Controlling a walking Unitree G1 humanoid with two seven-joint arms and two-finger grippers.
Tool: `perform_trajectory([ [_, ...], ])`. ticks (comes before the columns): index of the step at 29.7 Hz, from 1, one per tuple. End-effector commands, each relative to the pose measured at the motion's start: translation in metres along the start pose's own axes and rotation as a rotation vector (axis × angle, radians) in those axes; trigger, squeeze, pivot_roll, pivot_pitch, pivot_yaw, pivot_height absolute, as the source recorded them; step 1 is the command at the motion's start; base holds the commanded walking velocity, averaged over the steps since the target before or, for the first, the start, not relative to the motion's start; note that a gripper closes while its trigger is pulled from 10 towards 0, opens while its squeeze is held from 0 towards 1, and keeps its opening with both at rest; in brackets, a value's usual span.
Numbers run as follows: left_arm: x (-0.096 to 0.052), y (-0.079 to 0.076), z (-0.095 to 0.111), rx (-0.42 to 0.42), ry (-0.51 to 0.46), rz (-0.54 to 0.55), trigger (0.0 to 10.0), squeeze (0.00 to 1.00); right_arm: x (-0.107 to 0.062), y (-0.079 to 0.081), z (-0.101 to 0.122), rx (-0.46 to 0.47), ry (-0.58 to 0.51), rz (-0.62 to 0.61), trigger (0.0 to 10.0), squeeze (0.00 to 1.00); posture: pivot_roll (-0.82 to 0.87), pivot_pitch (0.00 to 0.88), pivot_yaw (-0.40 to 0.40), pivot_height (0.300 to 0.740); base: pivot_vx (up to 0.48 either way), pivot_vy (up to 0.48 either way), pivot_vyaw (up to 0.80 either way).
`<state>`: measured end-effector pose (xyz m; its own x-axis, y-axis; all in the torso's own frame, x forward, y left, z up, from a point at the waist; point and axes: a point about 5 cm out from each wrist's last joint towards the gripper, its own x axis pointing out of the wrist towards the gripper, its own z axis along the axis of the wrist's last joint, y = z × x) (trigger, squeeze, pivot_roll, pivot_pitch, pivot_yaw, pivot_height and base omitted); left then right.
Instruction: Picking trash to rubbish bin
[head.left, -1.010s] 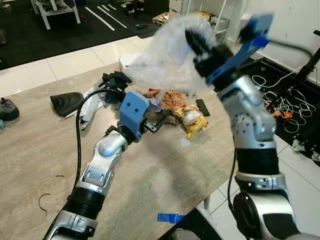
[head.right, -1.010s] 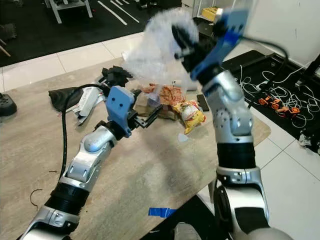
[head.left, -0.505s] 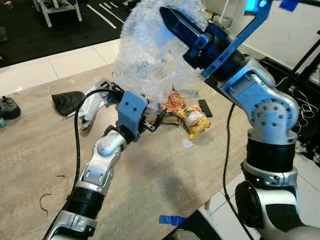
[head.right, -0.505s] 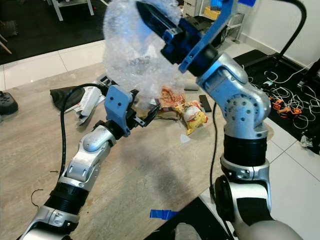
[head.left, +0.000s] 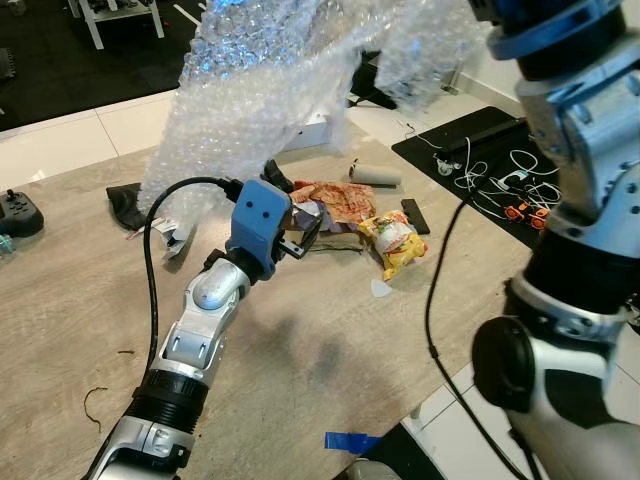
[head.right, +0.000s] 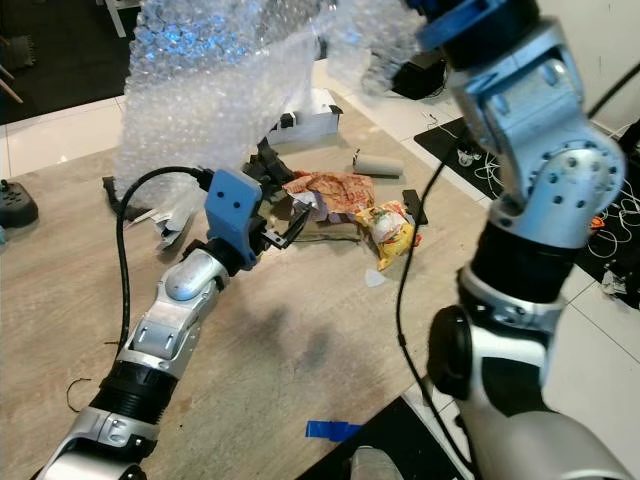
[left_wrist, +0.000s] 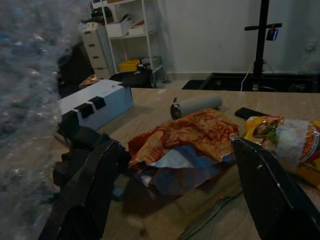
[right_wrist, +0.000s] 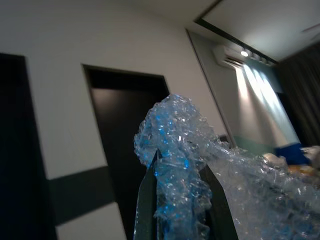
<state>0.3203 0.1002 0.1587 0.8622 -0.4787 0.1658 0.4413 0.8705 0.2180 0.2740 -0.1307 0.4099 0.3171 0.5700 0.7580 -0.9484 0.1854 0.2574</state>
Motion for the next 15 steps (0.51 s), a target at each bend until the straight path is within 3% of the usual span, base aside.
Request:
perform_trajectory([
  [1,-0.001,0.002,-0.004,0.022,0.029,-0.002,10.0,0.0,-0.009,-0.005,0.007,-0.098,0.039,-0.078,0.0,0.0,-0.11,0.0,-0.025,0.74,0.0,0.0,0.0],
  [5,-0.004,0.002,-0.011,0.093,0.074,-0.044,10.0,0.0,-0.016,-0.018,0.017,-0.262,0.038,-0.223,0.0,0.0,-0.11,0.0,-0.023,0.74,0.0,0.0,0.0],
  [6,-0.004,0.002,-0.011,0.093,0.074,-0.044,10.0,0.0,-0.016,-0.018,0.017,-0.262,0.038,-0.223,0.0,0.0,-0.11,0.0,-0.023,0.74,0.0,0.0,0.0],
  [8,-0.006,0.0,-0.015,0.122,0.096,-0.092,10.0,0.0,-0.022,-0.037,0.037,-0.406,-0.092,-0.415,0.0,0.0,-0.11,0.0,-0.022,0.74,0.0,0.0,0.0],
  [10,-0.008,-0.001,-0.017,0.135,0.11,-0.108,10.0,0.0,-0.025,-0.041,0.048,-0.444,-0.167,-0.456,0.0,0.0,-0.11,0.0,-0.023,0.74,0.0,0.0,0.0],
  [12,-0.008,0.0,-0.019,0.142,0.127,-0.111,10.0,0.0,-0.026,-0.041,0.054,-0.448,-0.212,-0.46,0.0,0.0,-0.11,0.0,-0.023,0.74,0.0,0.0,0.0],
  [14,-0.012,0.003,-0.031,0.201,0.213,-0.119,10.0,0.0,-0.025,-0.032,0.07,-0.379,-0.351,-0.407,0.0,0.0,-0.11,0.0,-0.02,0.74,0.0,0.0,0.0],
  [15,-0.016,0.007,-0.041,0.249,0.281,-0.102,10.0,0.0,-0.023,-0.024,0.078,-0.255,-0.416,-0.32,0.0,0.0,-0.11,0.0,-0.019,0.74,0.0,0.0,0.0],
])
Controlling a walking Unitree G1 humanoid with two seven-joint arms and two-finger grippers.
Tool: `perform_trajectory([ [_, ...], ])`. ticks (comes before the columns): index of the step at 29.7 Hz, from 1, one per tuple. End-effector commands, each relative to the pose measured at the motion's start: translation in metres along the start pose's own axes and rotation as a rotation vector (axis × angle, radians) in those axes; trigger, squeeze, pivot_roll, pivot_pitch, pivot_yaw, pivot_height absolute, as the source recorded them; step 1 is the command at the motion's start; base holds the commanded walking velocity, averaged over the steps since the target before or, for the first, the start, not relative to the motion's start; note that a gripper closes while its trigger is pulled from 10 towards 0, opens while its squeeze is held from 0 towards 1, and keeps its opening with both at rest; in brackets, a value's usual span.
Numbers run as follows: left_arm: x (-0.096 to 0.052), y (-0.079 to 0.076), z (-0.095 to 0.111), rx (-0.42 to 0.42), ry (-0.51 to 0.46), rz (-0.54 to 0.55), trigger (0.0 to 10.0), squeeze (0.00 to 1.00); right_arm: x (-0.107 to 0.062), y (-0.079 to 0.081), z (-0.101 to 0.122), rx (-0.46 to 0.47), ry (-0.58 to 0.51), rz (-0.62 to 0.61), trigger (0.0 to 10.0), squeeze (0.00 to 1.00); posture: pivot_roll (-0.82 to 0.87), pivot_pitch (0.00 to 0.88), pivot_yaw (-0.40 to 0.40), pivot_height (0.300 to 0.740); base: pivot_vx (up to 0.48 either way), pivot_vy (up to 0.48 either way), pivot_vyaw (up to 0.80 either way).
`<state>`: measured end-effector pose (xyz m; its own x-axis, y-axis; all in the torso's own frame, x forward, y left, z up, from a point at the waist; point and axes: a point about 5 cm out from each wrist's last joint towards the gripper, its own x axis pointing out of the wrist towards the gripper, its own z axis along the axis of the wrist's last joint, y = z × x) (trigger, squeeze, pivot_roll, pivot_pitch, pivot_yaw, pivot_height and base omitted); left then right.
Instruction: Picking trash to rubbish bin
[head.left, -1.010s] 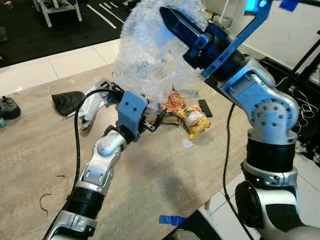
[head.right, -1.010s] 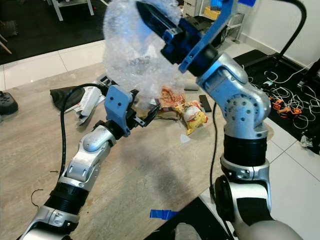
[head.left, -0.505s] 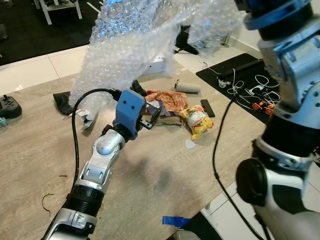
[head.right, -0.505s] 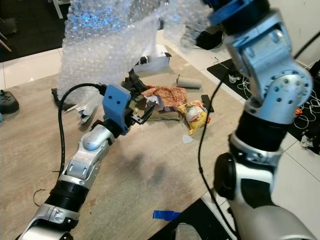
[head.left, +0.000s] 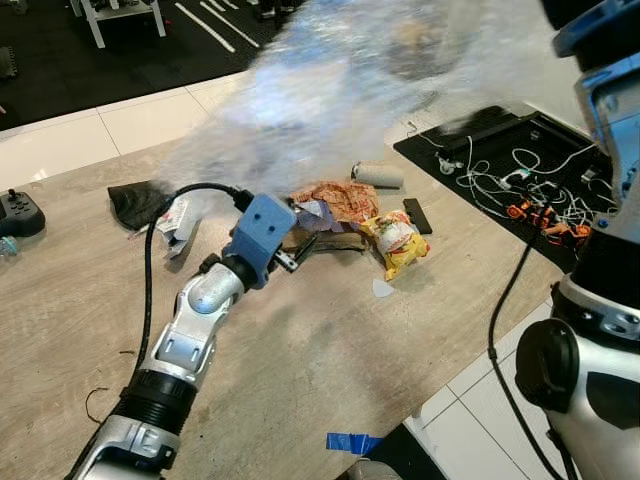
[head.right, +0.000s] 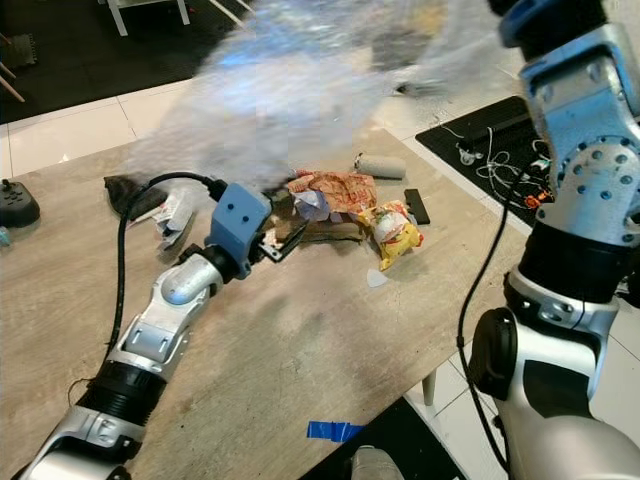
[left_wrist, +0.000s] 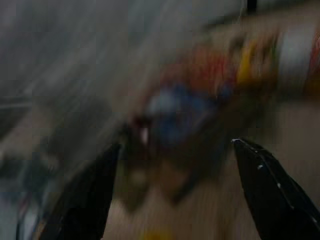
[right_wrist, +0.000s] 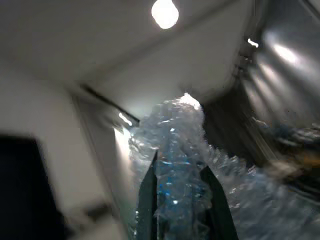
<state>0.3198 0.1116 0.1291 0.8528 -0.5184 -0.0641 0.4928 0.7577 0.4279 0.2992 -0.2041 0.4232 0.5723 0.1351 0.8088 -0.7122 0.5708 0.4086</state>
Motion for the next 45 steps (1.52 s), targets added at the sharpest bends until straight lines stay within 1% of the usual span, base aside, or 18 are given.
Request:
perform_trajectory([
  [1,-0.003,0.001,-0.013,0.027,0.078,0.005,10.0,0.0,0.001,0.007,0.013,0.064,-0.068,0.041,0.0,0.0,-0.11,0.0,-0.019,0.74,0.0,0.0,0.0],
  [4,-0.006,0.011,-0.029,0.062,0.204,0.093,10.0,0.0,0.0,0.011,0.013,0.134,-0.048,0.08,0.0,0.0,-0.11,0.001,-0.019,0.74,0.0,0.0,0.0],
  [5,-0.006,0.011,-0.029,0.062,0.204,0.093,10.0,0.0,0.0,0.011,0.013,0.134,-0.048,0.08,0.0,0.0,-0.11,0.001,-0.019,0.74,0.0,0.0,0.0],
  [6,-0.008,0.016,-0.037,0.082,0.262,0.129,10.0,0.0,0.0,0.012,0.012,0.144,-0.039,0.089,0.0,0.0,-0.11,0.004,-0.017,0.74,0.0,0.0,0.0],
  [10,-0.014,0.026,-0.049,0.106,0.362,0.191,10.0,0.0,0.001,0.015,0.011,0.155,-0.056,0.107,0.0,0.0,-0.11,0.006,-0.016,0.74,0.0,0.0,0.0],
  [16,-0.02,0.036,-0.056,0.057,0.407,0.289,10.0,0.0,0.0,0.023,0.012,0.314,-0.069,0.187,0.0,0.0,-0.11,0.006,-0.015,0.74,0.0,0.0,0.0],
  [18,-0.023,0.046,-0.059,0.025,0.425,0.401,10.0,0.0,-0.002,0.026,0.011,0.39,-0.035,0.224,0.0,0.0,-0.1,0.008,-0.015,0.74,0.0,0.0,0.0],
  [19,-0.023,0.046,-0.059,0.025,0.425,0.401,10.0,0.0,-0.002,0.026,0.011,0.39,-0.035,0.224,0.0,0.0,-0.1,0.008,-0.015,0.74,0.0,0.0,0.0],
  [20,-0.027,0.055,-0.06,-0.008,0.437,0.505,10.0,0.0,-0.005,0.028,0.007,0.447,0.016,0.243,0.0,0.0,-0.1,0.008,-0.014,0.74,0.0,0.0,0.0],
  [23,-0.029,0.063,-0.059,0.0,0.433,0.583,10.0,0.0,-0.01,0.025,0.002,0.462,0.061,0.227,0.0,0.0,-0.1,0.011,-0.013,0.74,0.0,0.0,0.0],
  [26,-0.027,0.069,-0.051,-0.131,0.337,0.64,10.0,0.0,-0.016,0.019,-0.005,0.451,0.112,0.192,0.0,0.0,-0.1,0.011,-0.013,0.74,0.0,0.0,0.0],
  [27,-0.027,0.069,-0.051,-0.131,0.337,0.64,10.0,0.0,-0.016,0.019,-0.005,0.451,0.112,0.192,0.0,0.0,-0.1,0.011,-0.013,0.74,0.0,0.0,0.0],
  [29,-0.02,0.064,-0.041,-0.287,0.23,0.57,10.0,0.0,-0.019,0.017,-0.012,0.451,0.148,0.2,0.0,0.0,-0.1,0.014,-0.011,0.74,0.0,0.0,0.0],
  [32,-0.019,0.062,-0.039,-0.317,0.2,0.537,10.0,0.0,-0.021,0.015,-0.015,0.455,0.168,0.192,0.0,0.0,-0.1,0.014,-0.011,0.74,0.0,0.0,0.0],
  [34,-0.018,0.061,-0.034,-0.428,0.127,0.498,10.0,0.0,-0.025,0.009,-0.021,0.474,0.211,0.142,0.0,0.0,-0.1,0.014,-0.011,0.74,0.0,0.0,0.0],
  [36,-0.018,0.061,-0.033,-0.454,0.112,0.496,10.0,0.0,-0.026,0.007,-0.023,0.48,0.221,0.129,0.0,0.0,-0.1,0.014,-0.011,0.74,0.0,0.0,0.0],
  [41,-0.021,0.067,-0.03,-0.431,0.074,0.493,10.0,0.0,-0.028,0.002,-0.029,0.5,0.263,0.062,0.0,0.0,-0.1,0.013,-0.011,0.74,0.0,0.0,0.0],
  [45,-0.035,0.094,-0.039,-0.359,0.102,0.67,10.0,0.0,-0.035,0.006,-0.037,0.525,0.311,0.07,0.0,0.0,-0.1,0.015,-0.011,0.74,0.0,0.0,0.0],
])
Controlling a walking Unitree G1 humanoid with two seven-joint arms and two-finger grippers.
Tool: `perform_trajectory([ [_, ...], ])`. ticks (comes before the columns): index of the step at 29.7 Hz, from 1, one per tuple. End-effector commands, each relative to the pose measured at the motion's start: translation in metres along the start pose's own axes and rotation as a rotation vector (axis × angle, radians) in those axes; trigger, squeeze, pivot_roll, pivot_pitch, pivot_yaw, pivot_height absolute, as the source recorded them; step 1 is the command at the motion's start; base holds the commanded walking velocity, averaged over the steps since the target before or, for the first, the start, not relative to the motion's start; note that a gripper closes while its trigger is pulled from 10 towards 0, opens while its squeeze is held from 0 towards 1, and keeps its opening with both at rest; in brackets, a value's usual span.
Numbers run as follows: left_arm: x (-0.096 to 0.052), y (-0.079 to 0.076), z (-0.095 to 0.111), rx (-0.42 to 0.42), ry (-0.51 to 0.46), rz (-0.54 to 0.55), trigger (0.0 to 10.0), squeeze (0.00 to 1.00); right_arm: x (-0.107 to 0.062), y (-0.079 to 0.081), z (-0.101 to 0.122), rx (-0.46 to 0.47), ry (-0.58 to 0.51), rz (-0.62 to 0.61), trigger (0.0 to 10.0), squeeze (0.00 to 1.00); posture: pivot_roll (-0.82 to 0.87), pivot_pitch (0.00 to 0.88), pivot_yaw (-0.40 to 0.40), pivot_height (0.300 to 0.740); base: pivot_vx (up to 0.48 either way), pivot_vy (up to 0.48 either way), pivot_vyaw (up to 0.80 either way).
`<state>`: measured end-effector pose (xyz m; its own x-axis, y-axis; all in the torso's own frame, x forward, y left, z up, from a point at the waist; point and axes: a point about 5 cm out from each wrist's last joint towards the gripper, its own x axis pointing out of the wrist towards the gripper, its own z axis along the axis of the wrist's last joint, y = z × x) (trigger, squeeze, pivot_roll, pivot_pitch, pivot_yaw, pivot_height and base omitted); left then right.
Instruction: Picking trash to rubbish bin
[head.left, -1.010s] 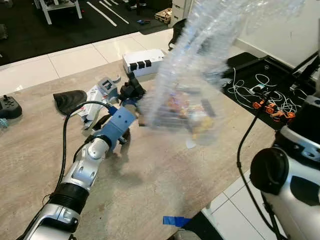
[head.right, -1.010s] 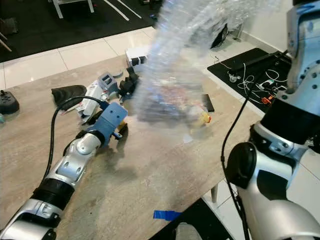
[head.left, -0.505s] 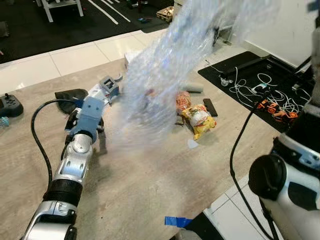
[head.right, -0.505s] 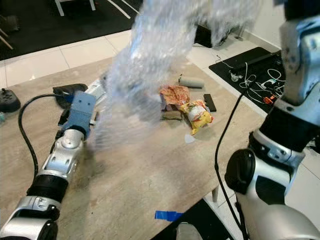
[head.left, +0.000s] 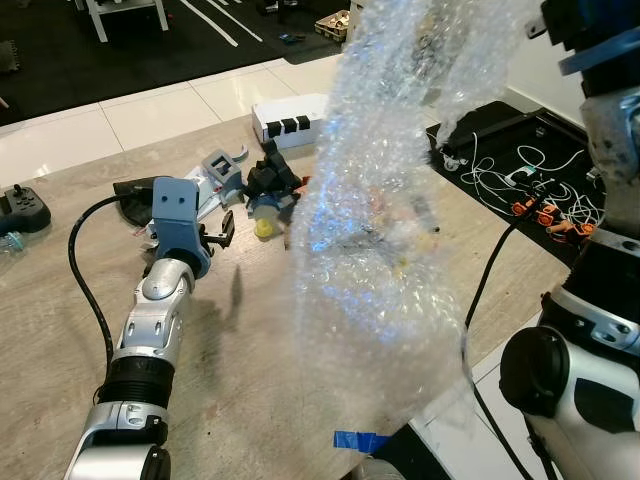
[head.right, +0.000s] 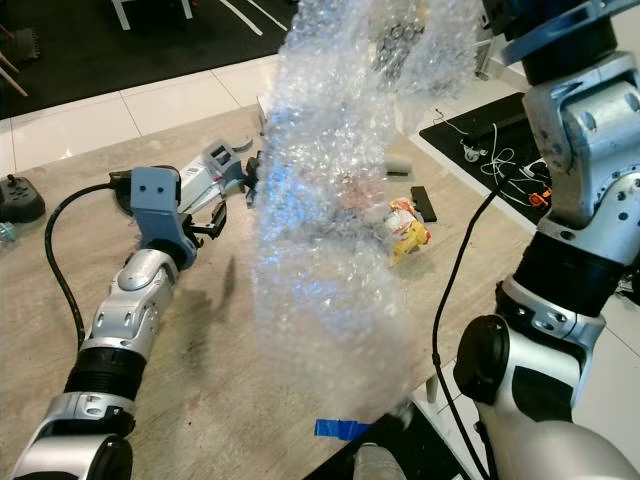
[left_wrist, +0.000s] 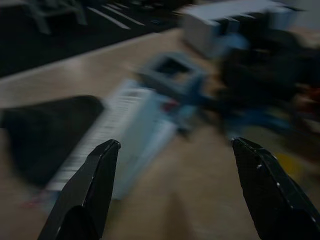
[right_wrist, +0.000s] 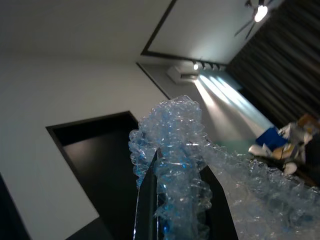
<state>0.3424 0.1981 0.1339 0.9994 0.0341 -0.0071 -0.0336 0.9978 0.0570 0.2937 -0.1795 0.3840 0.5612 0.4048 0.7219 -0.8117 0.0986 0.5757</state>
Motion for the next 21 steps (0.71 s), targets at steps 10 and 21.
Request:
perform_trajectory([
  [10,0.002,0.007,0.022,0.006,-0.142,-0.028,10.0,0.0,-0.04,-0.072,-0.034,-0.258,0.271,-0.495,0.0,0.0,-0.1,0.015,-0.011,0.74,0.0,0.0,0.0],
  [21,0.001,-0.004,0.018,0.057,-0.149,-0.078,10.0,0.0,-0.081,-0.118,-0.054,-1.119,0.764,-0.745,0.0,0.0,-0.1,0.014,-0.014,0.74,0.0,0.0,0.0],
])
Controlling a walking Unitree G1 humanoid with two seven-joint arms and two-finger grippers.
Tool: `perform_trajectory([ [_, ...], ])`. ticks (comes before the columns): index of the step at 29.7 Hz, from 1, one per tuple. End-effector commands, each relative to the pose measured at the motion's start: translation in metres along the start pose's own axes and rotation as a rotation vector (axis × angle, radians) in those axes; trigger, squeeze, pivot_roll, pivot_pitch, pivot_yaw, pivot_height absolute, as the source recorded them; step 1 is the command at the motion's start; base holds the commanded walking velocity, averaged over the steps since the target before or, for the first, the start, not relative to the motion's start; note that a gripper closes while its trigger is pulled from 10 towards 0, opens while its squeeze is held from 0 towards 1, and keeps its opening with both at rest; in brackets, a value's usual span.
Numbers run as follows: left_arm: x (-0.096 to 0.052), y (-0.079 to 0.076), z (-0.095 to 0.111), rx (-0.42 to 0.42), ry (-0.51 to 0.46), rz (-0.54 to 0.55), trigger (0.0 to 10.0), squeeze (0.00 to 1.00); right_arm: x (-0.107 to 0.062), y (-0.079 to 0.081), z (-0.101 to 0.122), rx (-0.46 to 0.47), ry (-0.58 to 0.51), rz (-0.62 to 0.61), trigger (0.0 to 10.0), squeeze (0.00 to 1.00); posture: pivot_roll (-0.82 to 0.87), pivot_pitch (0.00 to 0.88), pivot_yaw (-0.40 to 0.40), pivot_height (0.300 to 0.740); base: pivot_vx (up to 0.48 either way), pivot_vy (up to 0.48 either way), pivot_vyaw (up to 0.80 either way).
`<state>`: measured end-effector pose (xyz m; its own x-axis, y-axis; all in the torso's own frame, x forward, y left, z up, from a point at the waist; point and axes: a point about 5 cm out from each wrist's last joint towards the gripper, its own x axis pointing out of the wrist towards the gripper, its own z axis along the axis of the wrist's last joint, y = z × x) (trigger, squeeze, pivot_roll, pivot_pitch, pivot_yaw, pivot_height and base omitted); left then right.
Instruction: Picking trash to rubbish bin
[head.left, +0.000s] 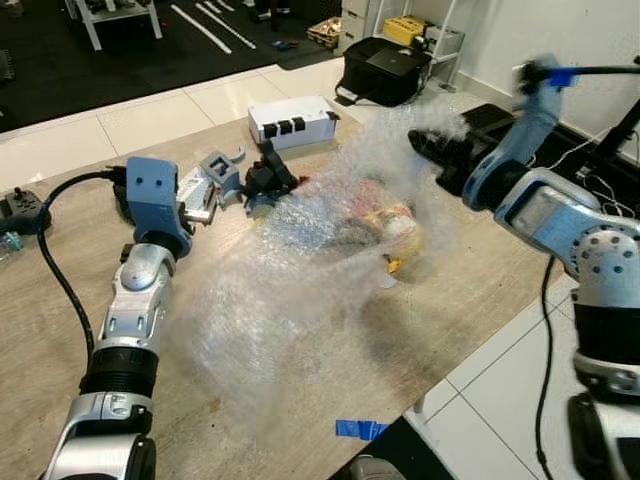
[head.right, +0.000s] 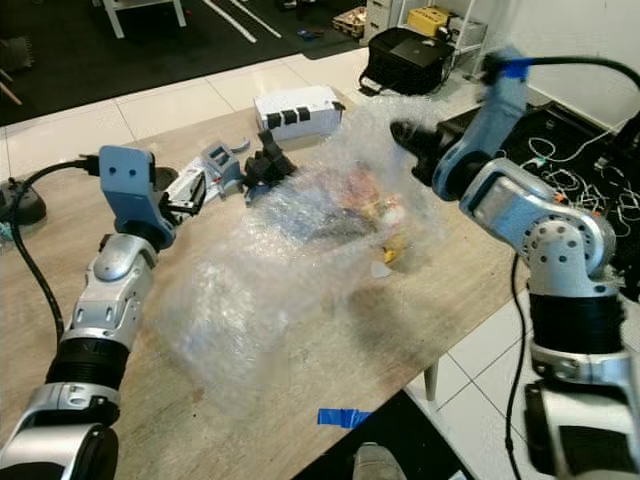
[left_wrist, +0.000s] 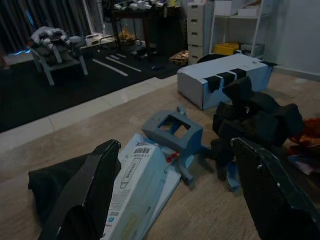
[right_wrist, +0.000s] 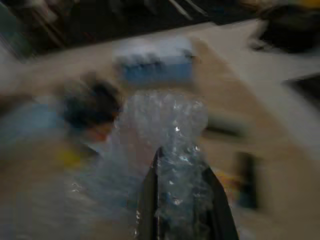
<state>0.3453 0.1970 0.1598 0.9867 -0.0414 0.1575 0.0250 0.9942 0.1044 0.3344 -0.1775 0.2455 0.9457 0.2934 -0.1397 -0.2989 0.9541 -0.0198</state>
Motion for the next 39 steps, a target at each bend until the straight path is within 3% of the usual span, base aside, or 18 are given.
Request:
perform_trajectory([
  [1,-0.003,-0.006,-0.008,0.014,0.022,-0.021,10.0,0.0,0.003,0.001,-0.011,-0.151,0.018,-0.032,0.0,0.0,-0.1,0.014,-0.014,0.74,0.0,0.0,0.0],
  [3,-0.003,-0.009,-0.007,0.017,0.02,-0.04,10.0,0.0,0.004,0.003,-0.013,-0.139,-0.005,-0.008,0.0,0.0,-0.1,0.014,-0.015,0.74,0.0,0.0,0.0],
  [6,-0.004,-0.02,-0.004,0.009,0.014,-0.122,10.0,0.0,0.007,0.007,-0.023,-0.046,-0.029,0.035,0.0,0.0,-0.1,0.013,-0.015,0.74,0.0,0.0,0.0],
  [10,-0.006,-0.028,-0.003,0.017,0.009,-0.199,10.0,0.0,0.009,0.007,-0.031,-0.043,-0.018,0.035,0.0,0.0,-0.1,0.014,-0.015,0.74,0.0,0.0,0.0],
  [13,-0.009,-0.039,-0.001,0.04,-0.002,-0.307,10.0,0.0,0.014,0.011,-0.042,-0.109,-0.045,0.057,0.0,0.0,-0.1,0.014,-0.015,0.74,0.0,0.0,0.0],
  [15,-0.01,-0.042,0.0,0.042,-0.004,-0.335,10.0,0.0,0.016,0.023,-0.044,-0.117,-0.081,0.11,0.0,0.0,-0.1,0.014,-0.015,0.74,0.0,0.0,0.0],
  [21,-0.012,-0.043,0.001,0.043,-0.005,-0.361,10.0,0.0,0.017,0.036,-0.052,-0.169,-0.071,0.174,0.0,0.0,-0.1,0.013,-0.015,0.74,0.0,0.0,0.0],
  [24,-0.013,-0.044,0.003,0.036,-0.016,-0.362,10.0,0.0,0.013,0.063,-0.064,-0.278,-0.062,0.33,0.0,0.0,-0.1,0.013,-0.015,0.74,0.0,0.0,0.0],
  [33,-0.009,-0.046,0.006,0.035,-0.025,-0.353,10.0,0.0,0.006,0.098,-0.096,-0.401,-0.021,0.567,0.0,0.0,-0.1,0.0,-0.014,0.74,0.0,0.0,0.0],
  [39,-0.011,-0.049,0.006,0.035,-0.026,-0.368,10.0,0.0,0.002,0.099,-0.118,-0.459,0.101,0.622,0.0,0.0,-0.1,0.0,-0.019,0.74,0.0,0.0,0.0],
])
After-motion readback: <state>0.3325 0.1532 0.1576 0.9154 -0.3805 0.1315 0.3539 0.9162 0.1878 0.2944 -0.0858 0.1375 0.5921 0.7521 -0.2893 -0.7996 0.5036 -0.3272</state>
